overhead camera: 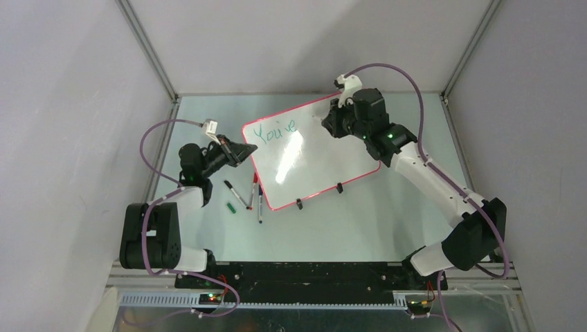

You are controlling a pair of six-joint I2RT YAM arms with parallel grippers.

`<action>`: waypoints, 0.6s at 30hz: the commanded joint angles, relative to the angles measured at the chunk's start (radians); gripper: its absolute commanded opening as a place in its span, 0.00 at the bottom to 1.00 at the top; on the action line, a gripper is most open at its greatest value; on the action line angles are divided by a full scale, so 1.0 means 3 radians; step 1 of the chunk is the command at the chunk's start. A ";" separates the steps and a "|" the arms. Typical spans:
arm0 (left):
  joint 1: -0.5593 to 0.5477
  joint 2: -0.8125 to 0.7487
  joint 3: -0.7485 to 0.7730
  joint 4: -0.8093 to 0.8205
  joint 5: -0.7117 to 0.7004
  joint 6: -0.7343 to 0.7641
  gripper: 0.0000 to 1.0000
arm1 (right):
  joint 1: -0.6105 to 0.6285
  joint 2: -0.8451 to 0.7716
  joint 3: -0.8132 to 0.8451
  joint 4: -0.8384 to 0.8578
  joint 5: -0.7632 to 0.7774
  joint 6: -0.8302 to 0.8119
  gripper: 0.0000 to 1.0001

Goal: Write a sentence on the whiteboard

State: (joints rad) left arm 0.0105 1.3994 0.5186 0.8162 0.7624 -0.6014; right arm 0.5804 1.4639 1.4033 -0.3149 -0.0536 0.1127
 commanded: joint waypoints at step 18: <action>-0.0045 0.0119 -0.0091 -0.0476 -0.0498 0.0610 0.06 | -0.2175 0.0681 0.0021 -0.0076 -0.0942 0.0898 0.00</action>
State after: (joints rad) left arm 0.0093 1.3994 0.5186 0.8154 0.7578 -0.6018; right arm -0.0624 1.5909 1.3804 -0.3168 -0.2028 0.3248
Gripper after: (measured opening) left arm 0.069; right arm 0.133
